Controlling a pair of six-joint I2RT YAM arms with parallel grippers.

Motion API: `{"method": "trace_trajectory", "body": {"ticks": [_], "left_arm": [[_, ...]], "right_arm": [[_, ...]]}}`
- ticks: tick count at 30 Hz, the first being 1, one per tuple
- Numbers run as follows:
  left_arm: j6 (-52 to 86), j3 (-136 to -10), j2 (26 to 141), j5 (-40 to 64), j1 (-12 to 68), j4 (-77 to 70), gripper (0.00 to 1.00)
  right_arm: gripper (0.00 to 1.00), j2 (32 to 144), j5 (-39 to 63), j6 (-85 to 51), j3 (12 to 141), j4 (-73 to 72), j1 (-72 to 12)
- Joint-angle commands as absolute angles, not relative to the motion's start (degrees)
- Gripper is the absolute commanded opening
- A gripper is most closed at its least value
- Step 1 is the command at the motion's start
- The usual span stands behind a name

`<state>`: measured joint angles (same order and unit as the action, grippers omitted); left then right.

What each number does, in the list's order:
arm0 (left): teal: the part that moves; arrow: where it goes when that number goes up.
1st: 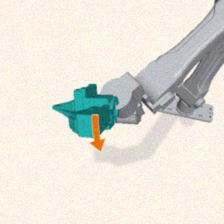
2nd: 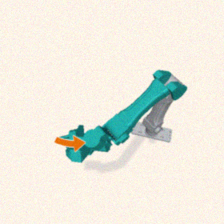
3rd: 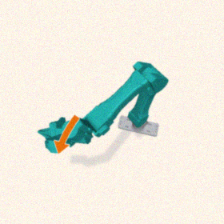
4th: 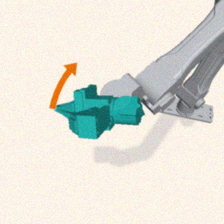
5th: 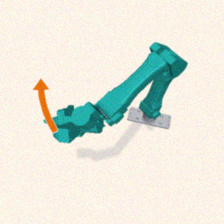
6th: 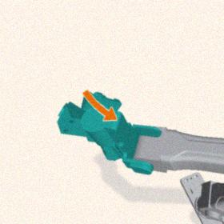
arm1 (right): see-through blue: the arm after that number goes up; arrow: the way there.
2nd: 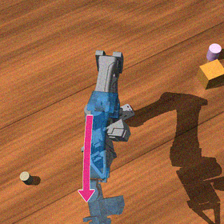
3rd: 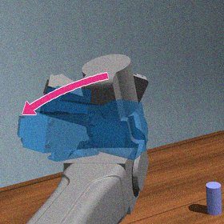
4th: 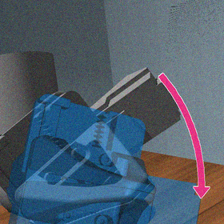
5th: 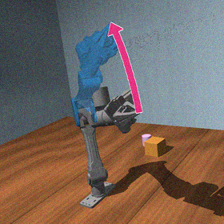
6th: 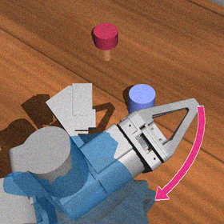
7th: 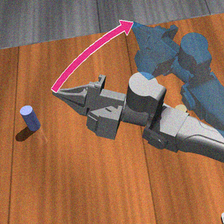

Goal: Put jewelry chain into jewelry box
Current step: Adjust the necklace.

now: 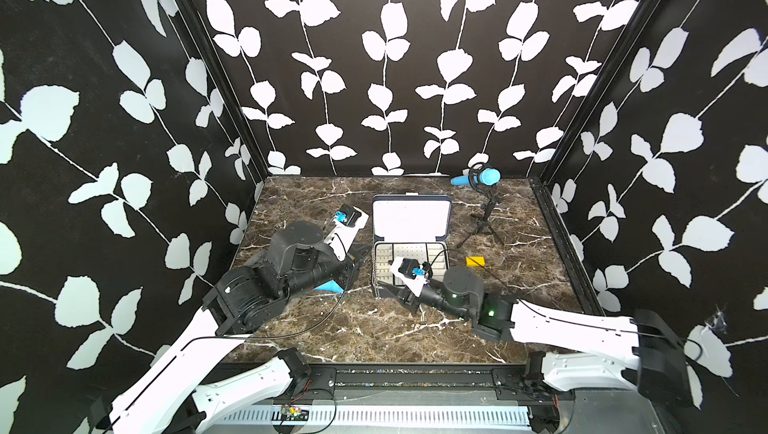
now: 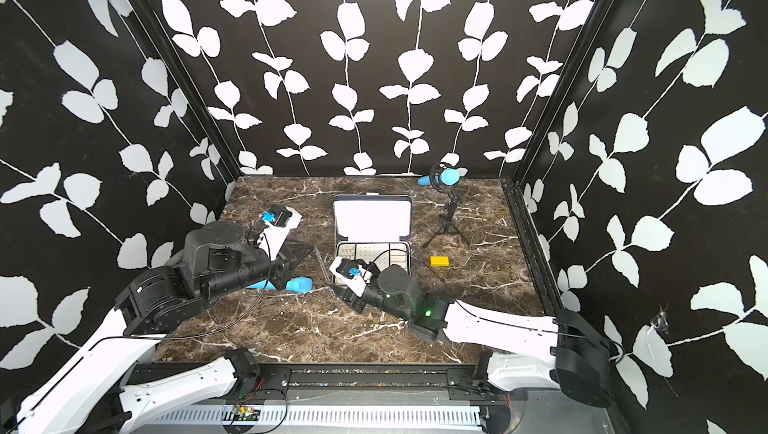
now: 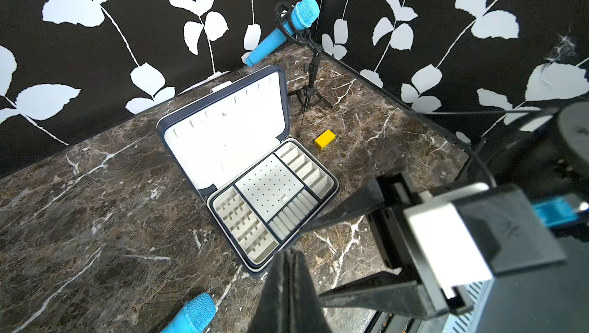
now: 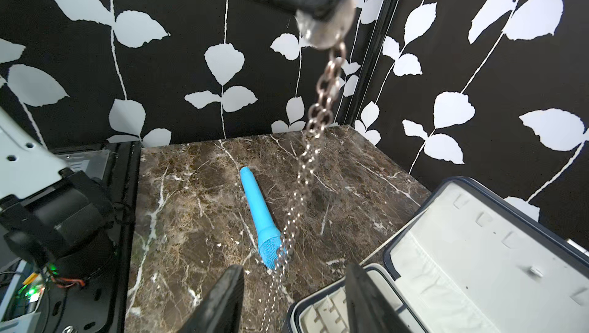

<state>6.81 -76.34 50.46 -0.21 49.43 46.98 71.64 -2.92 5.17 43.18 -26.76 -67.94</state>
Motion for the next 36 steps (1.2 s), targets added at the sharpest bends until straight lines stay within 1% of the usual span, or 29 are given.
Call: {"method": "trace_trajectory", "body": {"ticks": [1,8,14,22,36], "left_arm": [[5.90,-78.43,50.04,1.03,49.48,47.37,0.00],[5.52,-79.09,49.70,1.26,49.48,47.72,0.00],[5.18,-79.19,49.57,1.15,49.48,47.72,0.00],[5.15,-79.09,49.42,1.19,49.48,47.64,0.00],[5.05,-79.18,49.20,0.87,49.48,47.70,0.00]], "right_arm": [[0.51,73.74,-7.13,5.56,42.98,-36.68,-69.17],[0.46,77.21,-9.75,4.67,42.65,-40.67,-69.94],[0.39,78.02,-9.43,4.06,43.01,-40.40,-70.13],[0.34,78.70,-8.70,3.80,44.11,-39.13,-70.22],[0.07,78.74,-7.99,2.99,44.08,-38.67,-70.22]]}}
